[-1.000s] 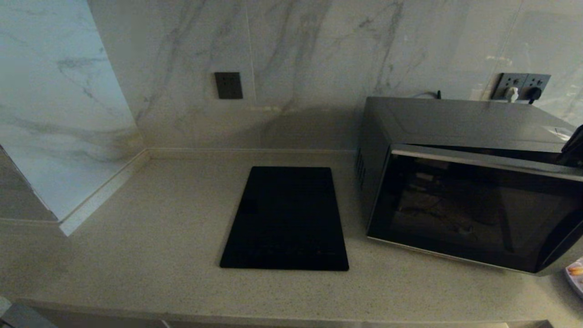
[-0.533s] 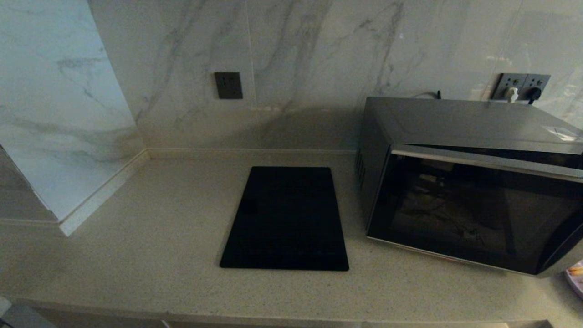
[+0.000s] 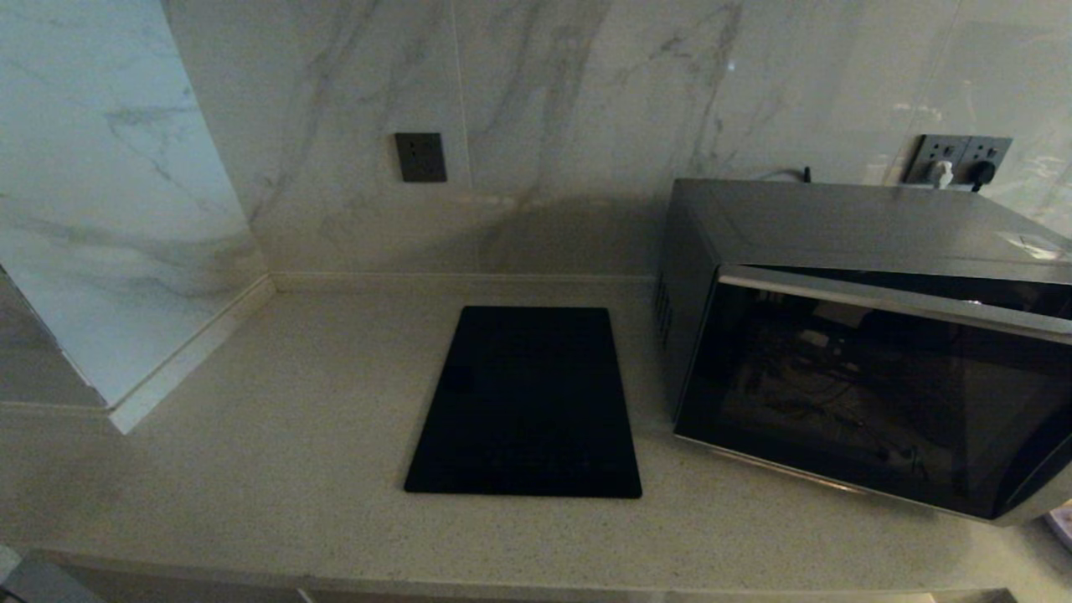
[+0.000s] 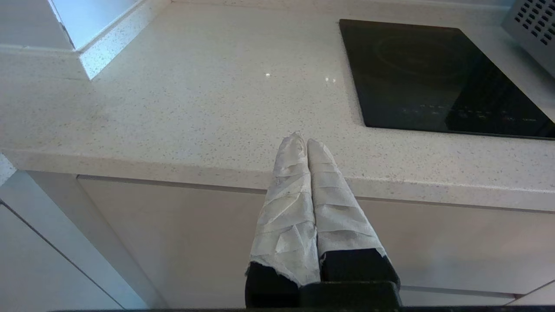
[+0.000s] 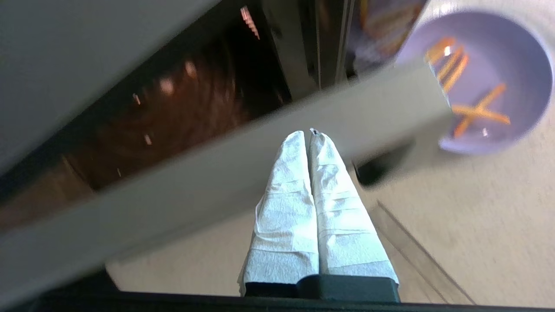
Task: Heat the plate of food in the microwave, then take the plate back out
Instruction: Open the microwave oven
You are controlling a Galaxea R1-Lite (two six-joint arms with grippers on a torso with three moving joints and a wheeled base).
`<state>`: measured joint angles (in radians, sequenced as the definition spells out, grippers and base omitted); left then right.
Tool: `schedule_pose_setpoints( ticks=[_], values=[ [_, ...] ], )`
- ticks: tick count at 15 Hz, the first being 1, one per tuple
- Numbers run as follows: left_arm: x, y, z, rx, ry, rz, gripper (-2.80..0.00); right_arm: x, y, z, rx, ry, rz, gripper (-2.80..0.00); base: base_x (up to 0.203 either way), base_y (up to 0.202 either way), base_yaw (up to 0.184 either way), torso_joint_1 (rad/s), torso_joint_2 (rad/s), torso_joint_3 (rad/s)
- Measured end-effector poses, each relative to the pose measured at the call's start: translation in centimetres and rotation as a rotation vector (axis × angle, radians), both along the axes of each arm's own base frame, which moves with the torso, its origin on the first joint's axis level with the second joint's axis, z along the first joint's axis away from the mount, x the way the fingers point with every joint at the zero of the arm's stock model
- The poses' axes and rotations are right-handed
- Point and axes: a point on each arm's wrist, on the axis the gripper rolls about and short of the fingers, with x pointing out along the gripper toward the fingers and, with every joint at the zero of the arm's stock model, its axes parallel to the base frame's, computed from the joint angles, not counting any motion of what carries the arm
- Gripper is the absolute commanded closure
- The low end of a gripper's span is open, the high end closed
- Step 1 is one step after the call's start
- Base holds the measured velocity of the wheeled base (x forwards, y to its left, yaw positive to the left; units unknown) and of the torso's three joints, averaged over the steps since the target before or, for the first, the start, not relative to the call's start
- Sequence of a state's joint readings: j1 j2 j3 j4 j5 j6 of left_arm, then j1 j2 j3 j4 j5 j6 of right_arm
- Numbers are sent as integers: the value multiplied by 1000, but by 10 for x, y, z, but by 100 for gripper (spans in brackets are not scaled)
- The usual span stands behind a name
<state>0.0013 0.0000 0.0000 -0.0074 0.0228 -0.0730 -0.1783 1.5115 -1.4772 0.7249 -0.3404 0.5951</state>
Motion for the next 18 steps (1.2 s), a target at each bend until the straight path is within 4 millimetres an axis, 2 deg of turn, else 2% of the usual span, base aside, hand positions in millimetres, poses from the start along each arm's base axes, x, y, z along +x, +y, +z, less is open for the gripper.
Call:
schedule_pose_setpoints(
  ticks=[9, 12, 16, 18],
  values=[
    [0, 0, 0, 0, 0, -1, 0, -35, 11, 4, 217, 150, 104, 0, 0, 0, 0, 0, 0, 0],
    [0, 0, 0, 0, 0, 0, 0, -45, 15, 24, 267, 85, 166, 0, 0, 0, 0, 0, 0, 0],
    [0, 0, 0, 0, 0, 0, 0, -57, 19, 65, 302, -108, 228, 0, 0, 0, 0, 0, 0, 0],
    [0, 0, 0, 0, 0, 0, 0, -48, 14, 75, 245, -204, 192, 0, 0, 0, 0, 0, 0, 0]
  ],
)
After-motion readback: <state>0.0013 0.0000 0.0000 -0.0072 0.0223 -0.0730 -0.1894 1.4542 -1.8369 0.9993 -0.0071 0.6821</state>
